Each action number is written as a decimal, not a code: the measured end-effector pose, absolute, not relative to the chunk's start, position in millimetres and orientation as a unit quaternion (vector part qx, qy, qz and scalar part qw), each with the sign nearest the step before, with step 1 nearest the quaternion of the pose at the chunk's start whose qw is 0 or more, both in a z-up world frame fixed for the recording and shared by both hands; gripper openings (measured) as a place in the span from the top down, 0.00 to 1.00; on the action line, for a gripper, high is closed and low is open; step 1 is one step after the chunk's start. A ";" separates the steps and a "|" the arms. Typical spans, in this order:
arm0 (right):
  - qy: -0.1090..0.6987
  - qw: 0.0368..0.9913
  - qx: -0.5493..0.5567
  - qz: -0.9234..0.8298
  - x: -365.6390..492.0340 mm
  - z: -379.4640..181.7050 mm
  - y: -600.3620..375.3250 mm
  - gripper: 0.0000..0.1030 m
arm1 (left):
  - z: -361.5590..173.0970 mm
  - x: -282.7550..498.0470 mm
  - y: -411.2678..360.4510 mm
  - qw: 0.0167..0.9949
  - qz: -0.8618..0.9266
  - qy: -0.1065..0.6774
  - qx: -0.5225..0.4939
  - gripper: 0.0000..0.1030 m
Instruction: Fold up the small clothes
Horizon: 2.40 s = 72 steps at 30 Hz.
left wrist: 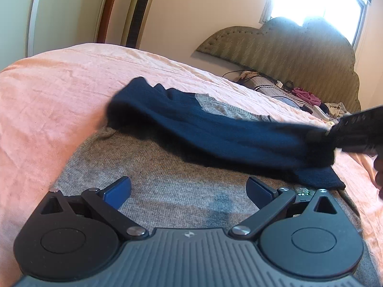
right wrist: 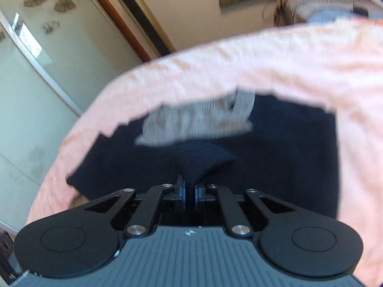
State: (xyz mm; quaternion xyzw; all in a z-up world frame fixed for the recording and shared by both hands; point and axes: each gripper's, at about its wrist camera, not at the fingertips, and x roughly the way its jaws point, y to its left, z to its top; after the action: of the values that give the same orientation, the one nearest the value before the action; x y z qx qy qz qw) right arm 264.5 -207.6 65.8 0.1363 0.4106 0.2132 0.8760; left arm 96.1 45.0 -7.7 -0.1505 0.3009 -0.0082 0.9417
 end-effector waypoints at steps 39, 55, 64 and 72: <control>0.361 0.911 0.116 0.164 168.8 34.5 -207.3 0.09 | 14.6 126.8 48.4 0.923 -0.039 0.372 -0.088 0.00; 0.360 0.924 -0.050 0.121 84.0 5.8 -167.7 0.00 | -8.8 60.3 15.1 0.933 -0.032 0.354 0.050 0.00; 0.364 0.926 -0.003 0.100 46.9 40.8 -186.3 0.06 | 10.2 26.5 31.1 0.924 -0.024 0.382 0.014 0.00; 0.370 0.920 -0.047 0.122 23.5 14.7 -183.5 0.00 | -4.7 -3.4 22.3 0.926 -0.060 0.370 0.041 0.00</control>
State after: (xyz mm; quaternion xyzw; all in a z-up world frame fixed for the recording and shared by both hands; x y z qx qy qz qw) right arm 23.5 -183.5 14.7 -0.0471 0.3699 0.1221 0.9198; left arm -3.4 22.3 -4.7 0.0412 0.3696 -0.0604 0.9263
